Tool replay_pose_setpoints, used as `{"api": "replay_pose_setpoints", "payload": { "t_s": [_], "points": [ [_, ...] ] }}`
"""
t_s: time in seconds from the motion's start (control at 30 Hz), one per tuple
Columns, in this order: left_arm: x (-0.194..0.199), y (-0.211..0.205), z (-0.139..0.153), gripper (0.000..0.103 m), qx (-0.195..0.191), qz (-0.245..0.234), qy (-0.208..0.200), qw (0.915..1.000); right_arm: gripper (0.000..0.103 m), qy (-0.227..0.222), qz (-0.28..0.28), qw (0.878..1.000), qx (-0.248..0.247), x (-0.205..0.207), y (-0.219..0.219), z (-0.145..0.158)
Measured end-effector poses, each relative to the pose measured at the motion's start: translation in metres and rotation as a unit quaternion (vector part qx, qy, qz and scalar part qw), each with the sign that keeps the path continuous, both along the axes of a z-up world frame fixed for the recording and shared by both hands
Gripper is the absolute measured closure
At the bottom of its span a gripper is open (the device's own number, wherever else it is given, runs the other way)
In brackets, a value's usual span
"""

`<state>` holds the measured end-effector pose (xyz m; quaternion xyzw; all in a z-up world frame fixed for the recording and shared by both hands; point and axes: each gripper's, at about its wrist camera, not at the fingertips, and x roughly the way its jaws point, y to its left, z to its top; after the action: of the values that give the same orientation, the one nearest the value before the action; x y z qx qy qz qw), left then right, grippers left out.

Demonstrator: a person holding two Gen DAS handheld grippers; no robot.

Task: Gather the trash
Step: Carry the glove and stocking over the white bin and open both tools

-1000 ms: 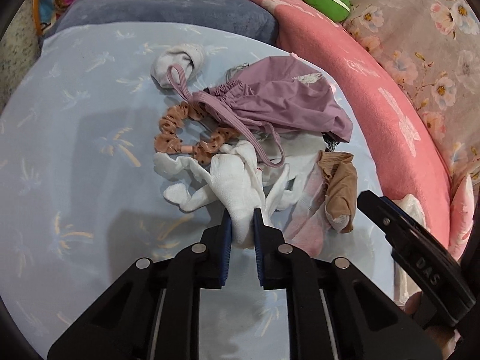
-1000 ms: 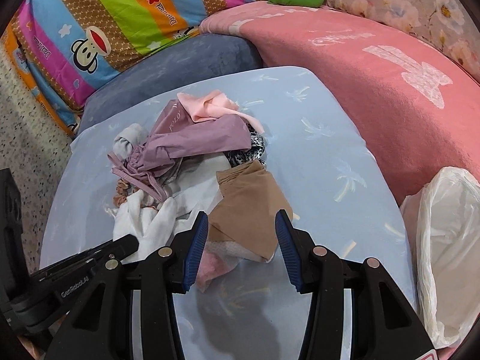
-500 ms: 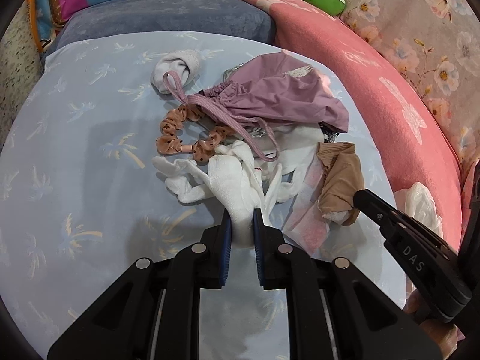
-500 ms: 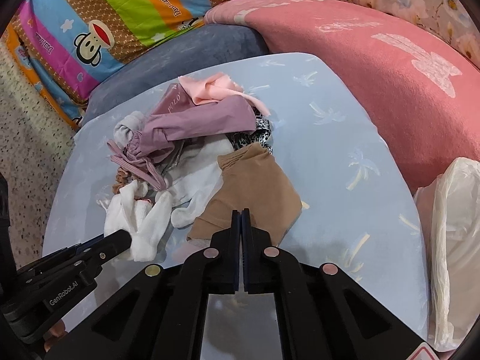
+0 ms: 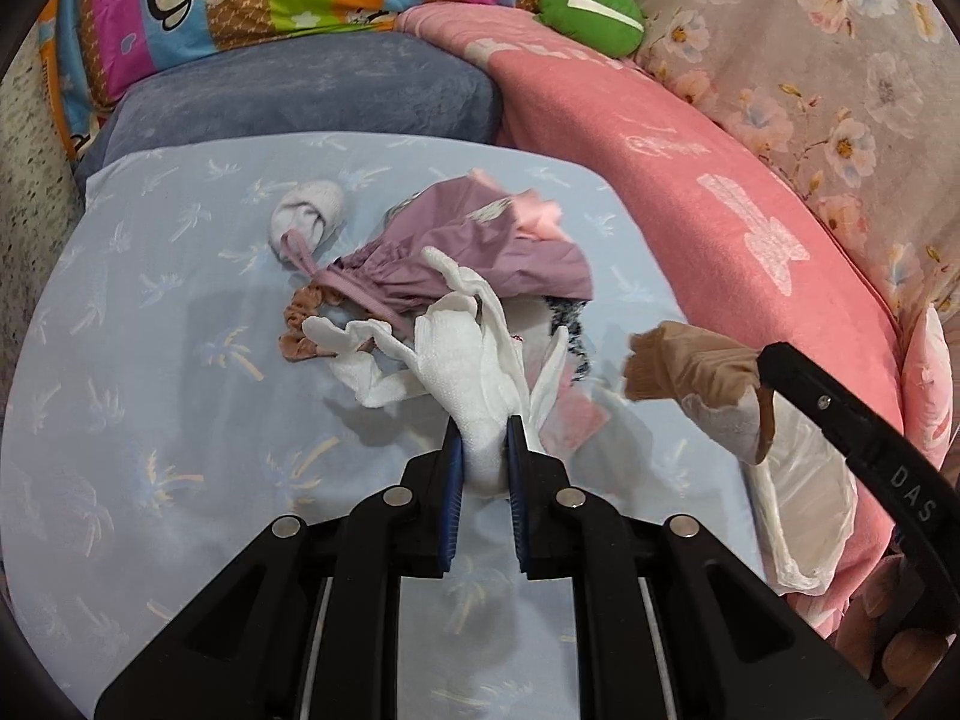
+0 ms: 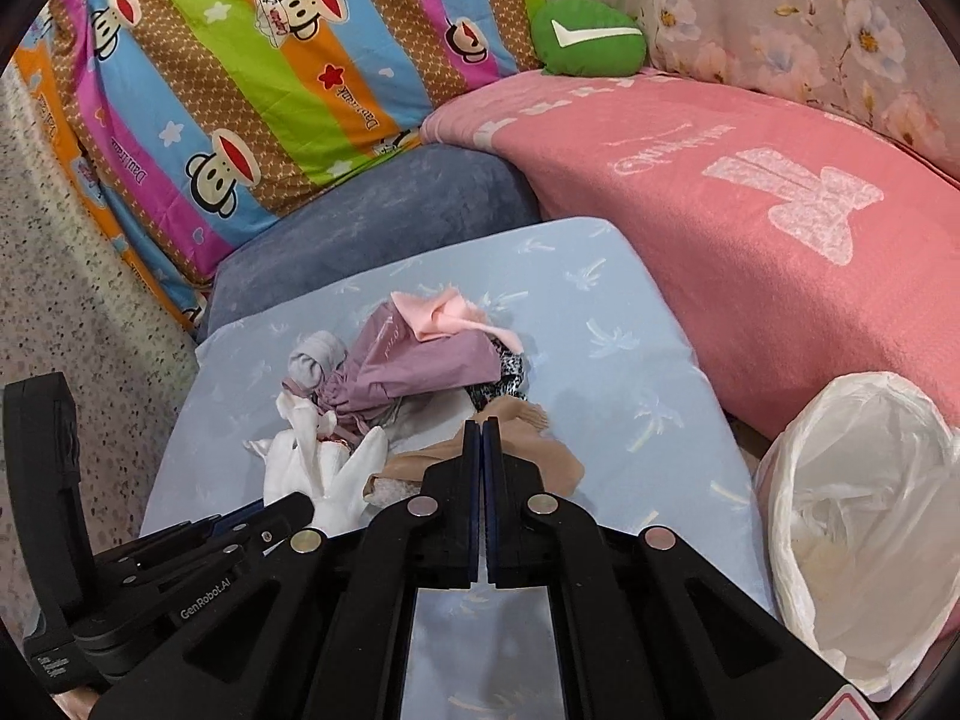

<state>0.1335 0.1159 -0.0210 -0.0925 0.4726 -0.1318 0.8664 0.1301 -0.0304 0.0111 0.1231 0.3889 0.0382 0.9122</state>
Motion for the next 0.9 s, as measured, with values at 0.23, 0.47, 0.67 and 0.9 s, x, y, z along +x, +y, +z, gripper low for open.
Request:
{"api": "replay_pose_setpoints", "payload": {
  "t_s": [0.23, 0.47, 0.67, 0.9],
  "points": [
    [-0.007, -0.025, 0.023, 0.089, 0.002, -0.025, -0.028, 0.9993, 0.102, -0.037, -0.025, 0.999, 0.0, -0.022, -0.03, 0.03],
    [-0.015, -0.061, 0.042, 0.089, 0.006, -0.061, -0.051, 0.9968, 0.102, -0.06, -0.057, 0.997, -0.001, -0.044, -0.067, 0.046],
    [-0.022, -0.098, 0.05, 0.089, 0.011, -0.101, -0.067, 0.9926, 0.102, -0.067, -0.093, 0.993, -0.001, -0.06, -0.104, 0.051],
    [-0.029, -0.146, 0.053, 0.089, 0.023, -0.147, -0.076, 0.986, 0.102, -0.067, -0.136, 0.988, 0.006, -0.08, -0.151, 0.046]
  ]
}}
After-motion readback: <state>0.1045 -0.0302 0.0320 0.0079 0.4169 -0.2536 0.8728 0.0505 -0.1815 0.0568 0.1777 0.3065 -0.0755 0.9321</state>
